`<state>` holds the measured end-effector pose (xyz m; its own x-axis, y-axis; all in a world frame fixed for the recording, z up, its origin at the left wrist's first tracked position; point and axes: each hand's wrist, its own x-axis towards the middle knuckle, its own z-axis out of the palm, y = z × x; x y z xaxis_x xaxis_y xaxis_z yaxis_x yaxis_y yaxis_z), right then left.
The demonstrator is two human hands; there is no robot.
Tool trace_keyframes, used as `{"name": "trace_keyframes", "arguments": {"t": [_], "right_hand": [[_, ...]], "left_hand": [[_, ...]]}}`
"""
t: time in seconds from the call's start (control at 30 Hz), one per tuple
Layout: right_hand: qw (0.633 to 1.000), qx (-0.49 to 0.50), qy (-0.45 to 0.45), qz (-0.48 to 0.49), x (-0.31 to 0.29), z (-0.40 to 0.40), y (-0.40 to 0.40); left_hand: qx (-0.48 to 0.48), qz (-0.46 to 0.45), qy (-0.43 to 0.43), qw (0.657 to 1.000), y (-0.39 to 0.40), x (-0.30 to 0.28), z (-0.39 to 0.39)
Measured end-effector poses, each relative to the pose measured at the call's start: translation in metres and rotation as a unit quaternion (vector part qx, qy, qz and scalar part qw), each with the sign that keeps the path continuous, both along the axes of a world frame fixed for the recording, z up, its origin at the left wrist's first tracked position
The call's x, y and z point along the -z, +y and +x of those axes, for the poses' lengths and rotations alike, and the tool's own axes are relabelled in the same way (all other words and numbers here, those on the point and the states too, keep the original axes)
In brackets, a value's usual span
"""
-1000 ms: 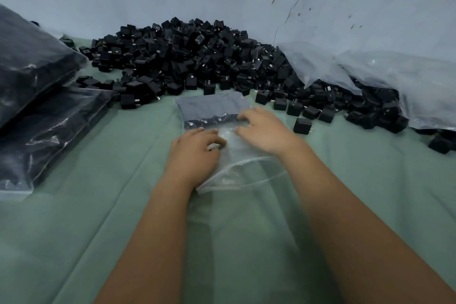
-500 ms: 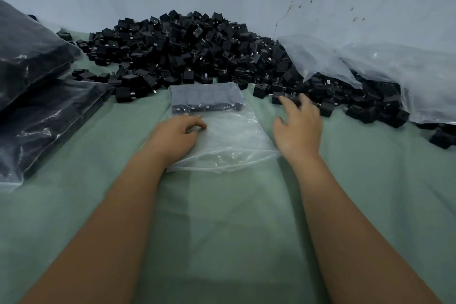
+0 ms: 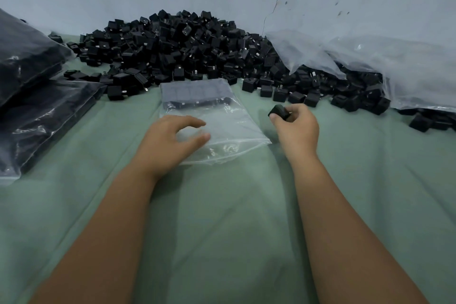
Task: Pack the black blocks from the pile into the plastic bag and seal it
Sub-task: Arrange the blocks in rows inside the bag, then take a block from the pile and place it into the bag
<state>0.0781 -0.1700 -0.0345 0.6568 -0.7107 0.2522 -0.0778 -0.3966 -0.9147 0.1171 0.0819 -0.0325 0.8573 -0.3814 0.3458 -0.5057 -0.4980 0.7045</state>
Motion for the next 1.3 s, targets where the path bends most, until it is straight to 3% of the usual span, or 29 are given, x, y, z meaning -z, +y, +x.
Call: {"name": "trace_keyframes", "arguments": {"t": [0.17,0.33,0.47,0.7,0.9,0.97,1.17,1.3], "right_hand": [[0.971,-0.019,-0.127,0.203,-0.006,-0.012,0.018],[0.939,-0.065,-0.201,0.272,-0.014,-0.019,0.035],[0.915,-0.135,-0.227,0.305,-0.022,-0.022,0.049],[0.961,-0.134,-0.208,0.119,-0.025,-0.03,0.075],[0.946,-0.256,-0.156,-0.126,-0.019,-0.033,0.1],[0.938,-0.272,-0.121,-0.179,-0.014,-0.032,0.104],[0.928,-0.237,0.015,-0.288,-0.005,-0.028,0.104],[0.91,-0.191,0.069,-0.361,-0.004,-0.026,0.105]], "left_hand": [[0.089,0.171,0.004,0.981,-0.009,-0.003,-0.002],[0.087,0.1,-0.007,0.991,-0.01,0.0,0.002],[0.084,0.098,-0.008,0.992,-0.012,0.001,0.003],[0.081,0.07,0.02,0.994,-0.012,0.002,0.004],[0.058,0.029,0.077,0.995,-0.013,0.002,0.004],[0.054,-0.011,0.11,0.992,-0.012,0.0,0.002],[-0.048,-0.189,0.093,0.976,-0.001,-0.006,0.004],[0.035,-0.264,0.118,0.957,-0.001,-0.015,-0.005]]}}
